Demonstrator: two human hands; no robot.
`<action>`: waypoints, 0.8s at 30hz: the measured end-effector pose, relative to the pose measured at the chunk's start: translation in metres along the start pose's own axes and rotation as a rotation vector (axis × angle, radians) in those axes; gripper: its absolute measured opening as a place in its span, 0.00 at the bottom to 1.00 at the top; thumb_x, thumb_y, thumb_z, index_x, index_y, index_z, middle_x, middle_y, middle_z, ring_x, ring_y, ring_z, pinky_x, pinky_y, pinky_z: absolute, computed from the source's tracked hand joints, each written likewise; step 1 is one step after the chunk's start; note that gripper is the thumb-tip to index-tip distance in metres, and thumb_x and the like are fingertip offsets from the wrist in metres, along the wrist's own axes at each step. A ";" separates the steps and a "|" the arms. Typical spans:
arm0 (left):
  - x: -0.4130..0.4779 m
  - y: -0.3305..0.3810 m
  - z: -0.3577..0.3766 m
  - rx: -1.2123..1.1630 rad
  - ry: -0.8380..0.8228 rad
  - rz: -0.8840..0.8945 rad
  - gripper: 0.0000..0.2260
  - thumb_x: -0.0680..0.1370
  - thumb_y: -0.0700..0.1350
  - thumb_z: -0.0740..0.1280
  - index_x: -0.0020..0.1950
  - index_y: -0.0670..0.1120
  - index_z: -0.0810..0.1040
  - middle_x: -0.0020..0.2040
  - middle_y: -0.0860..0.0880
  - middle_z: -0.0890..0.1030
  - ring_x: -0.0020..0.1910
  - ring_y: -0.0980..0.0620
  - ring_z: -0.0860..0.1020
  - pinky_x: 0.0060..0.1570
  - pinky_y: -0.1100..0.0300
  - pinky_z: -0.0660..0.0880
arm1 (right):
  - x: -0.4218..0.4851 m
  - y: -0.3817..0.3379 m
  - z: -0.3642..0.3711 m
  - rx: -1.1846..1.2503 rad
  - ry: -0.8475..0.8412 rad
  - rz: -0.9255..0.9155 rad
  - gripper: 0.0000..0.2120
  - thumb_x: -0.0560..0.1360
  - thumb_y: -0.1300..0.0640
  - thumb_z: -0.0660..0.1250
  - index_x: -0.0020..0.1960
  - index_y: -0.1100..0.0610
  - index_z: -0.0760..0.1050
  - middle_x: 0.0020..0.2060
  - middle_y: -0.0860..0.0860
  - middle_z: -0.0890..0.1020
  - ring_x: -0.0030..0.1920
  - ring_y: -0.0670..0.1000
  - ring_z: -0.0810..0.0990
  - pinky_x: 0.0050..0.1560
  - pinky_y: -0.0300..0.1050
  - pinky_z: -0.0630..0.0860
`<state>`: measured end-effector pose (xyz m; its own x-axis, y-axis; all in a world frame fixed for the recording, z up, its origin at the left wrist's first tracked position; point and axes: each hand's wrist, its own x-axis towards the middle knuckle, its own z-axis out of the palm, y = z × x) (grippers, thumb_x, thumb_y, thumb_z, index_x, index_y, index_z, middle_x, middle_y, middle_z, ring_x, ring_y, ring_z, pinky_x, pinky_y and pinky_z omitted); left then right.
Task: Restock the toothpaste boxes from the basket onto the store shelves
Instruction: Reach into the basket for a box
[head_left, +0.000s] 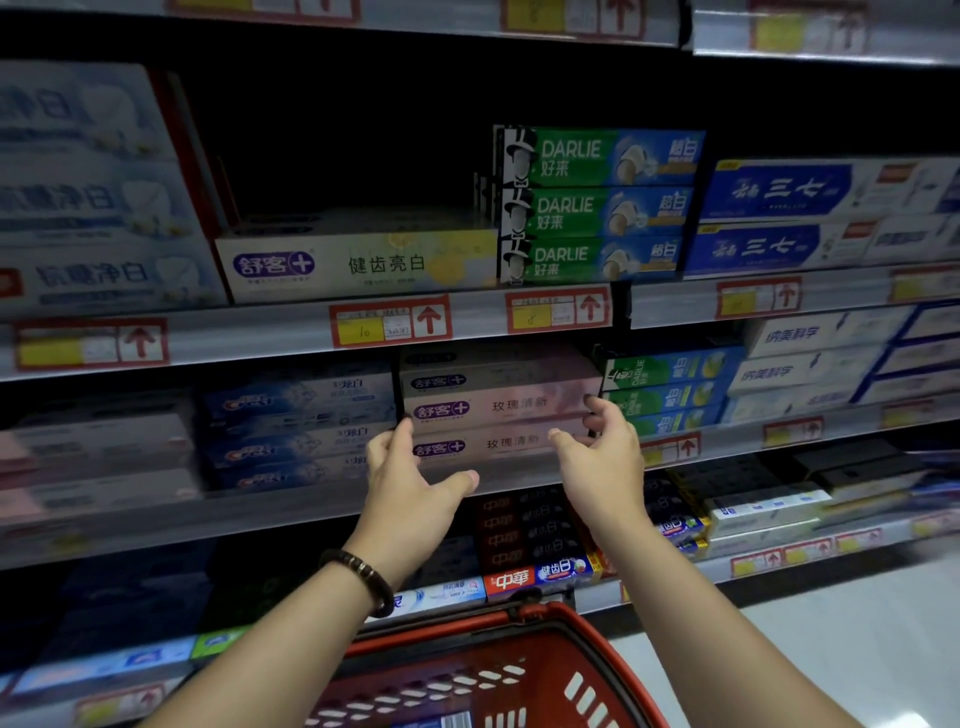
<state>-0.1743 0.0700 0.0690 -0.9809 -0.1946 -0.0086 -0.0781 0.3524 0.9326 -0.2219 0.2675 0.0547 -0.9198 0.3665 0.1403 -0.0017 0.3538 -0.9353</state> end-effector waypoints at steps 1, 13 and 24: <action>-0.002 0.001 0.000 -0.007 0.005 -0.002 0.43 0.77 0.48 0.76 0.85 0.46 0.53 0.69 0.57 0.60 0.69 0.55 0.66 0.74 0.52 0.68 | -0.001 -0.001 -0.001 0.000 -0.012 -0.001 0.28 0.79 0.53 0.74 0.76 0.49 0.70 0.66 0.51 0.75 0.58 0.50 0.78 0.59 0.47 0.75; -0.042 0.010 -0.018 -0.031 -0.039 -0.075 0.37 0.80 0.46 0.73 0.84 0.47 0.56 0.77 0.49 0.61 0.71 0.50 0.70 0.72 0.50 0.72 | -0.045 -0.014 -0.029 0.014 -0.189 0.058 0.25 0.79 0.55 0.74 0.74 0.52 0.72 0.59 0.44 0.79 0.59 0.48 0.80 0.68 0.58 0.78; -0.105 0.004 -0.042 -0.088 -0.052 -0.145 0.34 0.80 0.44 0.72 0.83 0.50 0.60 0.70 0.54 0.72 0.66 0.51 0.77 0.70 0.46 0.75 | -0.104 -0.025 -0.047 0.057 -0.287 0.125 0.19 0.78 0.55 0.74 0.68 0.49 0.76 0.51 0.46 0.85 0.54 0.50 0.84 0.60 0.59 0.82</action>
<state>-0.0637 0.0535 0.0888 -0.9686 -0.1888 -0.1616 -0.2054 0.2426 0.9481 -0.1077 0.2614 0.0789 -0.9874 0.1435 -0.0668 0.1040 0.2694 -0.9574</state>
